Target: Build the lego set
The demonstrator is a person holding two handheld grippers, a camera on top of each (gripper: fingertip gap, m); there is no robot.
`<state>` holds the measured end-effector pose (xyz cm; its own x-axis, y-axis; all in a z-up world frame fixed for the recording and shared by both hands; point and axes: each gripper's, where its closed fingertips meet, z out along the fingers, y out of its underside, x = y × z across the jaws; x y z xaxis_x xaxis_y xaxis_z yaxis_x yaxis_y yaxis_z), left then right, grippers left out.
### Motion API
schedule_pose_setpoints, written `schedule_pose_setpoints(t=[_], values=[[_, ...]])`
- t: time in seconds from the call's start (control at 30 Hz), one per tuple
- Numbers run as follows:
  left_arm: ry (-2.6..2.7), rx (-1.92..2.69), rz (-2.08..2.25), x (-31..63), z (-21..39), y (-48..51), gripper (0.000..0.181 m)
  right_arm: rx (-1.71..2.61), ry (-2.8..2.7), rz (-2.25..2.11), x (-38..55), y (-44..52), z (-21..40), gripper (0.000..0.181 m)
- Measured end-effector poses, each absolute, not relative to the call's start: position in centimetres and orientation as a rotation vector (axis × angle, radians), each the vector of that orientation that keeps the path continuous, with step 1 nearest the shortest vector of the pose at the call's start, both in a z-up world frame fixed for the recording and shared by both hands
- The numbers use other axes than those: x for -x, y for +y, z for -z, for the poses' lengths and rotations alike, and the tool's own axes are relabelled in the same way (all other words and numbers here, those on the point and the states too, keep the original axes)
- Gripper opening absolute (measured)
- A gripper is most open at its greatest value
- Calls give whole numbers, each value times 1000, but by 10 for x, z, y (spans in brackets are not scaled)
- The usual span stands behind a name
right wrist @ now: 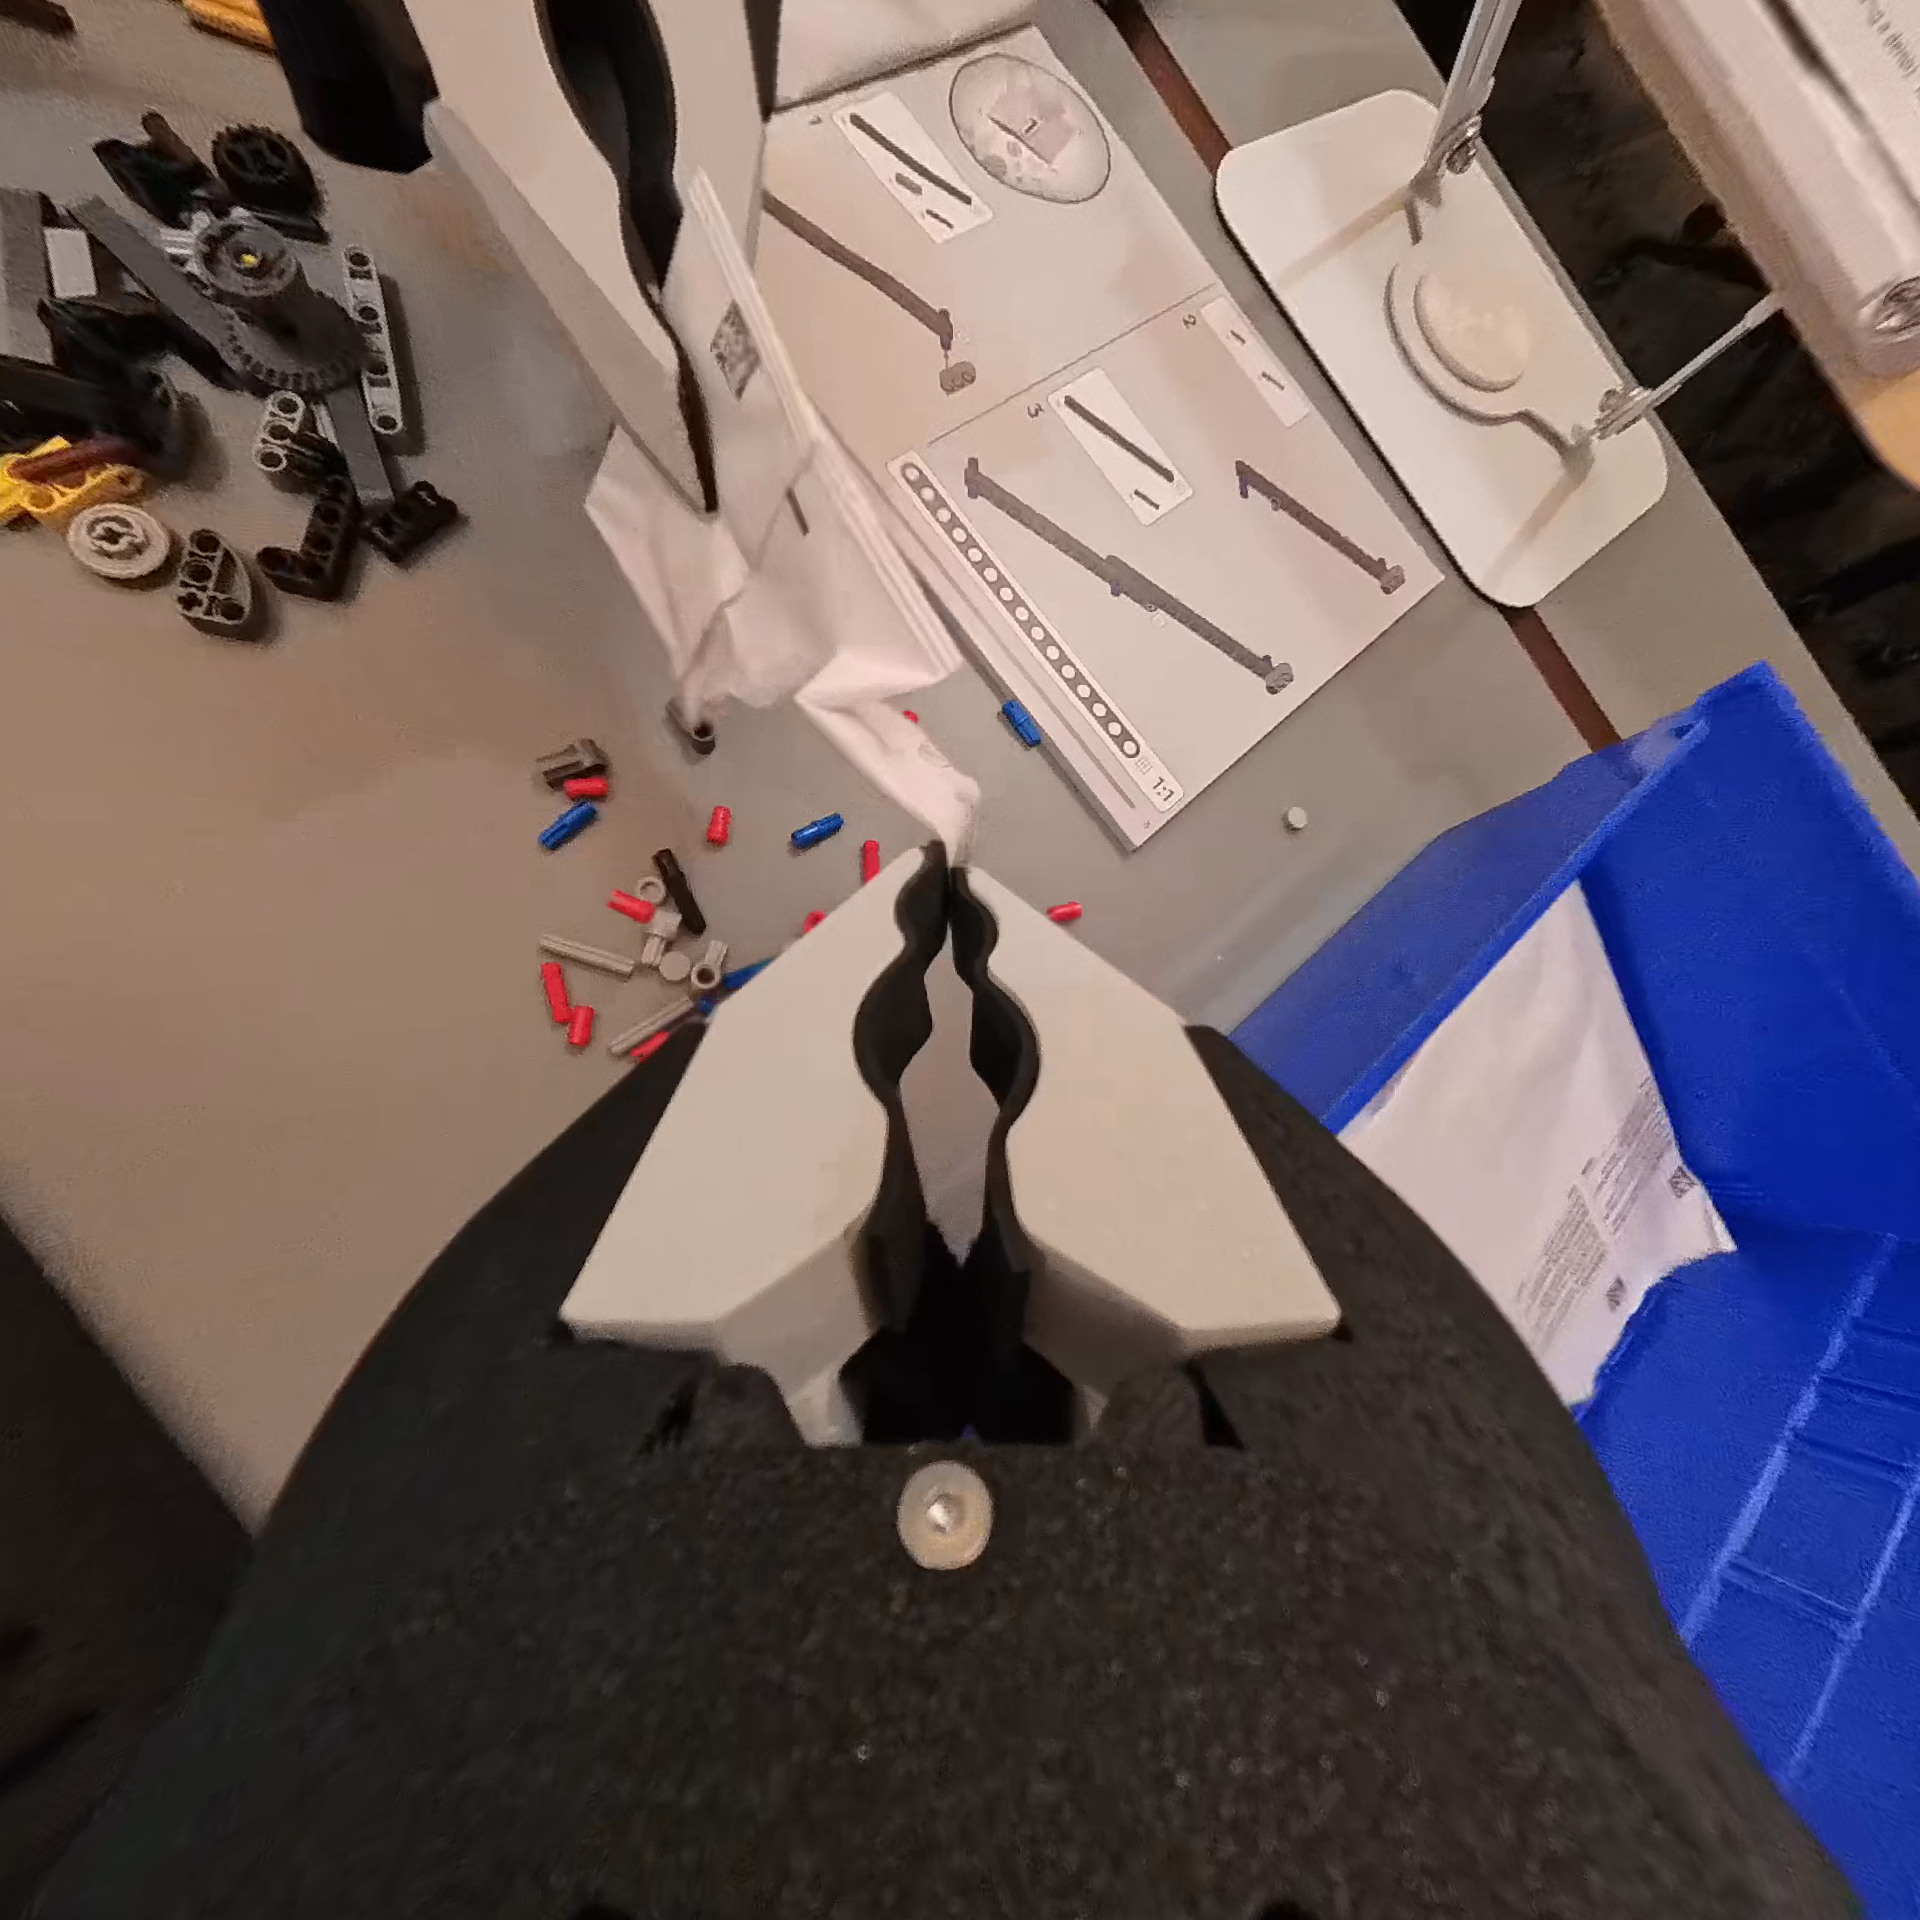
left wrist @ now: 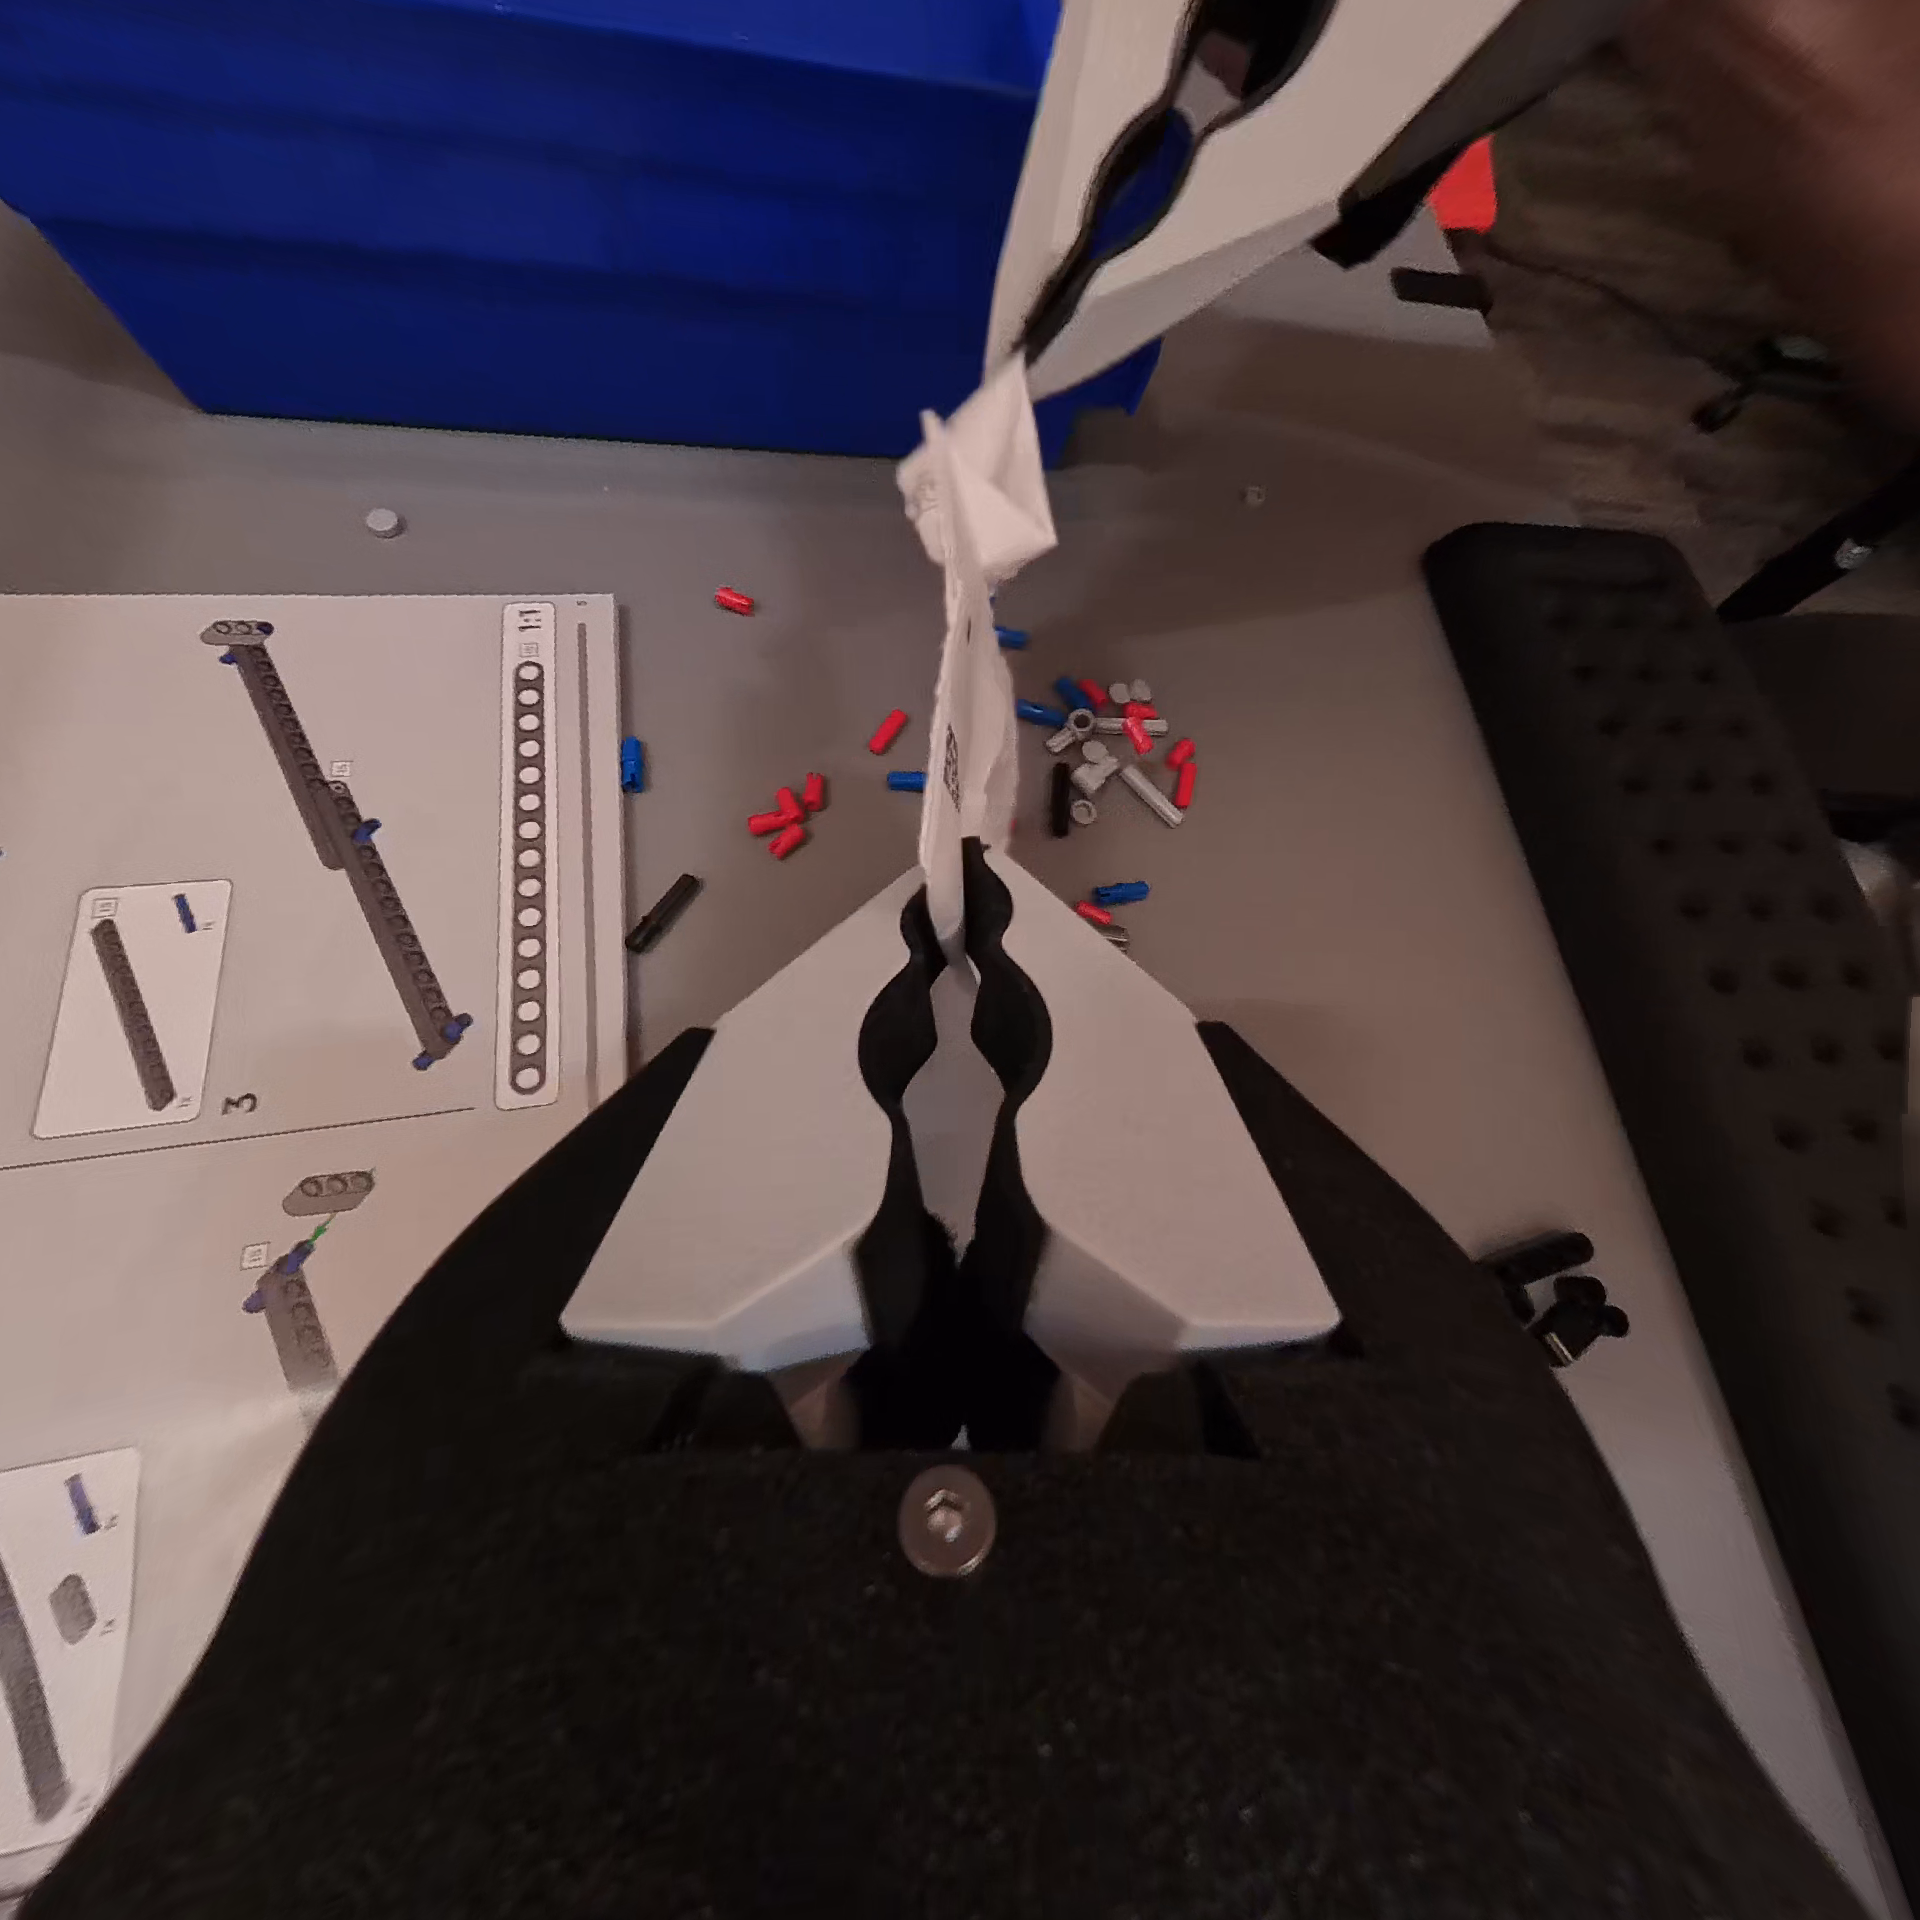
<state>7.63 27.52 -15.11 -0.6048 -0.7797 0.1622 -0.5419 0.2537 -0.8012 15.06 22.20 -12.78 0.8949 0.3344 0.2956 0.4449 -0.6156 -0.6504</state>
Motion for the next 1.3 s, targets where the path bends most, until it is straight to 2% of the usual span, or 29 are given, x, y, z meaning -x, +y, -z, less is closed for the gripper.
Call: schedule_pose_setpoints(t=[0.23, 0.43, 0.6, 0.93, 1.0, 1.2, 1.3], values=[[2274, 1178, 991, -89, 156, 281, 0, 2387, -500, 46, -143, 220, 153, 0], [2197, 1206, 1067, -94, 146, 288, 0, 2384, -433, 114, -149, 224, 149, 0], [2208, 1200, 971, -94, 151, 298, 0, 2426, -474, 245, -149, 227, 157, 0], [2181, 1207, 1089, -95, 148, 291, 0, 2368, -340, 25, -128, 231, 156, 0], [2186, 1209, 991, -98, 154, 298, 0, 2398, -346, 102, -136, 228, 159, 0], [2164, 1238, 1188, -94, 144, 292, 0, 2342, -311, -13, -128, 227, 146, 0], [2199, 1208, 1117, -95, 148, 287, 0, 2364, -342, 51, -129, 229, 151, 0]])
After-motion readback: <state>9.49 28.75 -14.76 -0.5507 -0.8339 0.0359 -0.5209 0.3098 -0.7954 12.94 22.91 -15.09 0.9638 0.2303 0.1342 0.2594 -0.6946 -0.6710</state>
